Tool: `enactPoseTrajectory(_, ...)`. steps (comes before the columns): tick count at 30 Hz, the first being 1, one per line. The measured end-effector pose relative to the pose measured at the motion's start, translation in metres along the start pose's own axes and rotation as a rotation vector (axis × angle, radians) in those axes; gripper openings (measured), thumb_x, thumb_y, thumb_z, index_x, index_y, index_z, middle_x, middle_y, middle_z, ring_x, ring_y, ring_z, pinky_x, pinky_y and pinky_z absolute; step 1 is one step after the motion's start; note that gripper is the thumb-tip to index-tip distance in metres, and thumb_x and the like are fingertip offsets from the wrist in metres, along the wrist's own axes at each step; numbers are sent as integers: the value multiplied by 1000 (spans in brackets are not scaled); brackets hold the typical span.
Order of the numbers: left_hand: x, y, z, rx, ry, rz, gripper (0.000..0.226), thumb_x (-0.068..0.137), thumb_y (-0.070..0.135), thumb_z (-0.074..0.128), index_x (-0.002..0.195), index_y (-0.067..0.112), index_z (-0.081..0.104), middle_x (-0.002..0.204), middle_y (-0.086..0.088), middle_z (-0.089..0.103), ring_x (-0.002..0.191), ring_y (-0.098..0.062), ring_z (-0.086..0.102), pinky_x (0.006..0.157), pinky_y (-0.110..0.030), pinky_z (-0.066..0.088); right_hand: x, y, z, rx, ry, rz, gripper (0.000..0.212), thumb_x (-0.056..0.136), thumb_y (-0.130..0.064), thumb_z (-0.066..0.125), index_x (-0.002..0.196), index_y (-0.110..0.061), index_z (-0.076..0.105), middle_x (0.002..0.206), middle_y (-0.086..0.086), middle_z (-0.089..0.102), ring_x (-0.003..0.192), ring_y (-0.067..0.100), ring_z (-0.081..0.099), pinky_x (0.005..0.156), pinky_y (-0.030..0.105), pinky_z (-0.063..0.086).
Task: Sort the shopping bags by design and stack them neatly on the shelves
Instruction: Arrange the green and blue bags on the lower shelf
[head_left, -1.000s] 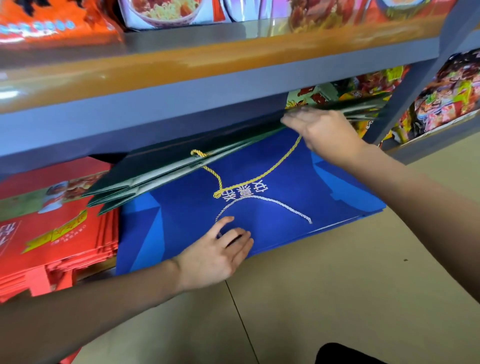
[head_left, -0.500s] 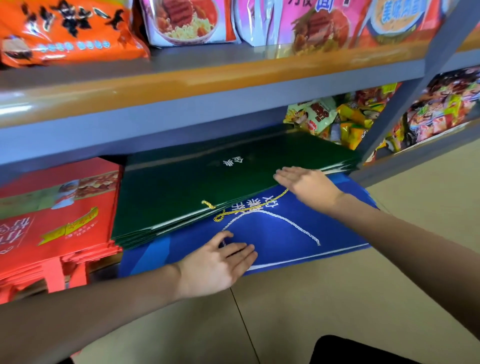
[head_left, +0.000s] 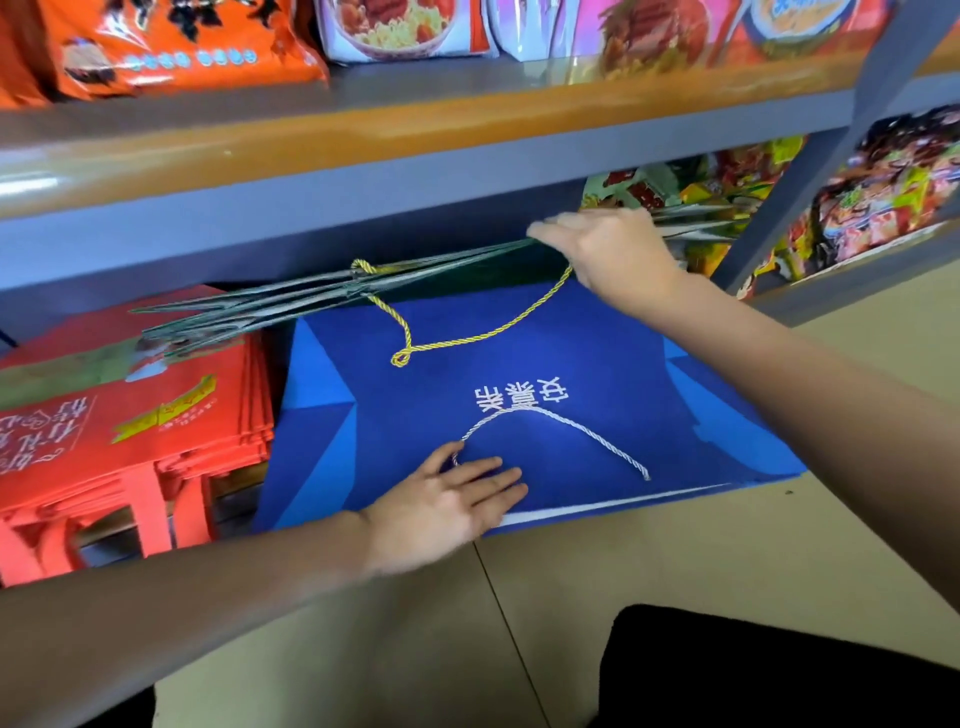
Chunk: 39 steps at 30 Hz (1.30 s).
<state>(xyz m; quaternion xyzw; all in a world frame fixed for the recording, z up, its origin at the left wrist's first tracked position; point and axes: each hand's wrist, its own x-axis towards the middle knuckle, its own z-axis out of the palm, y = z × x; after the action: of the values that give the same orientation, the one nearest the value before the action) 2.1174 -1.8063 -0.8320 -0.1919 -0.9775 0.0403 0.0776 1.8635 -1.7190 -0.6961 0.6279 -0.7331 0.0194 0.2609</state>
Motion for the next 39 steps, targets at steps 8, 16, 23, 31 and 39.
enactPoseTrajectory(8,13,-22,-5,23,-209,-72,50,88,44,33,110,20,70,115,1,68,99,-17,66,87,-30,46,-42,-21,-4,45,-71,-140,44,59,13,56,100,-2,66,84,12,70,69,28,69,45,30,52)
enactPoseTrajectory(16,23,-25,-23,-80,-619,-256,79,94,40,48,149,31,-6,158,-3,-5,144,-29,2,114,-43,19,-36,-6,10,106,-23,59,31,91,-31,48,109,-14,67,110,3,67,109,26,45,91,45,35)
enactPoseTrajectory(23,22,-56,-46,-379,-558,-234,65,93,34,49,148,37,15,156,4,20,141,-19,23,113,-32,23,-57,15,17,216,-660,449,60,79,-52,64,133,-32,48,151,-1,27,137,30,19,111,52,13)
enactPoseTrajectory(31,24,-57,-50,-289,-280,-246,60,91,51,24,147,29,26,153,4,26,139,-19,27,111,-32,27,-92,30,34,934,-313,1553,81,81,-29,72,143,-9,24,148,14,28,132,31,33,105,44,35)
enactPoseTrajectory(39,55,-89,-27,-222,-631,-563,116,73,56,69,143,39,-23,153,-6,-27,141,-38,-19,111,-60,0,-69,-8,72,1169,7,1795,97,82,-14,72,150,-11,3,155,10,14,136,30,29,104,35,31)
